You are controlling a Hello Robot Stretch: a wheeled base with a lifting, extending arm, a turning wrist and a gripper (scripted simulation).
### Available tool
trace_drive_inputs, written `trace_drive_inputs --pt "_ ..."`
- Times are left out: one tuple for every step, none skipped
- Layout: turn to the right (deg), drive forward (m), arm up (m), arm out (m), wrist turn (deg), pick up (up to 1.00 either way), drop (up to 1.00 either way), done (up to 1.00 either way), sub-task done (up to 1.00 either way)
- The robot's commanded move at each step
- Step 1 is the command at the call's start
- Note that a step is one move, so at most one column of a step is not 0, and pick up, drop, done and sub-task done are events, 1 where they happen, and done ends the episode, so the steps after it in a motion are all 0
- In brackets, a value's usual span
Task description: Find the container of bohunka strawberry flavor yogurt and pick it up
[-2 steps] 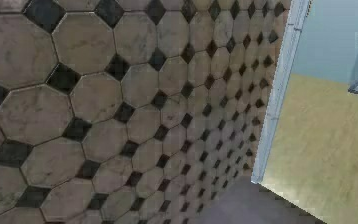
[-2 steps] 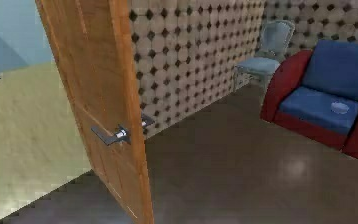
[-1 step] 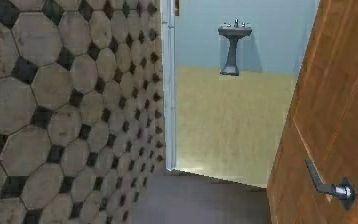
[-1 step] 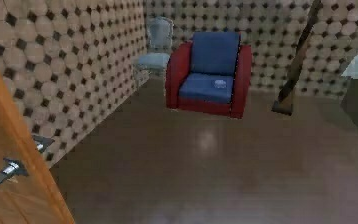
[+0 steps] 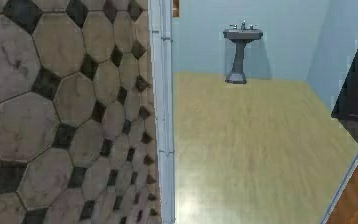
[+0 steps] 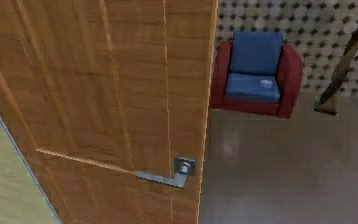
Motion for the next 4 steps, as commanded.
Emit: trace_drive_inputs --pt "15.0 0.00 0.00 0.00 0.0 0.00 0.00 0.00 0.00" --pt "0.0 1.00 0.00 0.00 0.0 0.00 0.00 0.00 0.00" --pt "6.0 0.00 0.00 0.00 0.0 0.00 0.00 0.00 0.00" --pt "0.0 0.20 0.00 0.00 0.0 0.00 0.00 0.00 0.00"
